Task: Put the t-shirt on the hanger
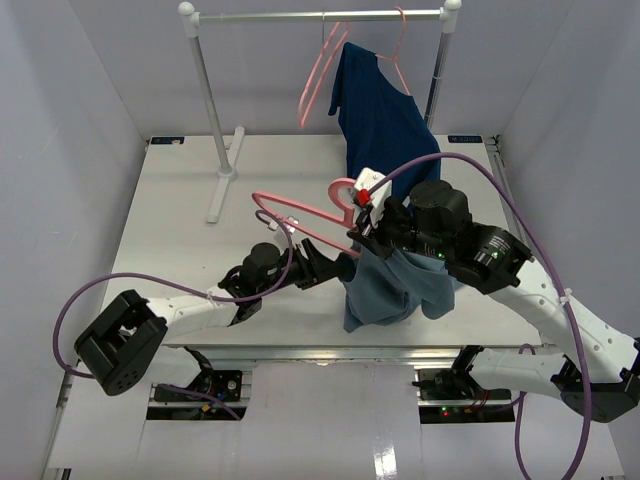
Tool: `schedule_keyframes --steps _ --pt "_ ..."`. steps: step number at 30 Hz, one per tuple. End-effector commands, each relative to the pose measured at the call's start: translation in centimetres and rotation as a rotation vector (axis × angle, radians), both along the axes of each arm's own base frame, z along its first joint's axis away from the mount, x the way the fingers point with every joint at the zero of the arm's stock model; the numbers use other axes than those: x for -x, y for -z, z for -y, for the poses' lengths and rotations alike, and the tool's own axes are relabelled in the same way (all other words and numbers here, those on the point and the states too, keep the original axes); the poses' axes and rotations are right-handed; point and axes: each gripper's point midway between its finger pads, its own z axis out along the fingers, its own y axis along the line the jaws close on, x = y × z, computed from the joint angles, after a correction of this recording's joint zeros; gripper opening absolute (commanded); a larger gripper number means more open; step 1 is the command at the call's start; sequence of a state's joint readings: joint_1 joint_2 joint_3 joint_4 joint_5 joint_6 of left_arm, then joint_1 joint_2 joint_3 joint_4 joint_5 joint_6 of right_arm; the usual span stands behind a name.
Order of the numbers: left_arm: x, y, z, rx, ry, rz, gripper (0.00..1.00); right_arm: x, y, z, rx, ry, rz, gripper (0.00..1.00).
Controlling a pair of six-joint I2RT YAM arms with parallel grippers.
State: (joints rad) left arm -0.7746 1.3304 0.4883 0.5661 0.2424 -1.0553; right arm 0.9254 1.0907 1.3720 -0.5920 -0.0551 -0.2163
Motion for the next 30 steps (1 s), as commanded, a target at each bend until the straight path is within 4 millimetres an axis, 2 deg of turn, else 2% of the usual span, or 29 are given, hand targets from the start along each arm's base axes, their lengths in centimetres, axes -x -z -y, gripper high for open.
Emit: schedule_keyframes --steps 1,3,4,7,9,12,16,18,22,30 --pt "-1.4 -3.0 1.0 0.075 -0.024 0.073 0.29 0.4 -3.1 0.1 -0.109 -0.004 0.073 0.08" --pt "-2.0 -3.1 0.8 0.052 -0.05 0.083 0.05 0.6 -2.9 0.6 -0.109 0.004 0.076 0.08" --pt "-2.3 -3.1 0.4 0.032 -0.068 0.086 0.0 0.7 -2.9 0.9 -0.111 0.008 0.08 0.08" --pt "-4.1 -3.5 -1.4 -0.056 -0.159 0.079 0.0 0.9 -2.7 1.8 -0.111 0.03 0.087 0.08" --pt "-5.4 -5.3 -3.1 -0.072 -0.213 0.098 0.0 1.2 -2.7 2.5 -0.115 0.039 0.092 0.08" --pt "-7.3 -6.4 -6.4 -0.083 -0.252 0.053 0.0 1.8 -1.7 3.4 -0.092 0.042 0.083 0.08" --pt "-9.0 -7.9 -9.2 -0.111 -0.289 0.05 0.0 1.9 -0.5 4.6 -0.061 0.077 0.071 0.08" --pt "-9.7 -7.9 -10.5 -0.139 -0.312 0.046 0.0 1.9 0.0 5.2 -0.051 0.093 0.07 0.08" --pt "-10.6 -8.4 -12.0 -0.146 -0.319 0.043 0.0 1.7 0.8 6.1 -0.022 0.131 0.075 0.08" --pt "-10.7 -8.8 -14.0 -0.235 -0.309 0.065 0.0 0.4 3.1 7.5 0.084 0.216 0.077 0.08"
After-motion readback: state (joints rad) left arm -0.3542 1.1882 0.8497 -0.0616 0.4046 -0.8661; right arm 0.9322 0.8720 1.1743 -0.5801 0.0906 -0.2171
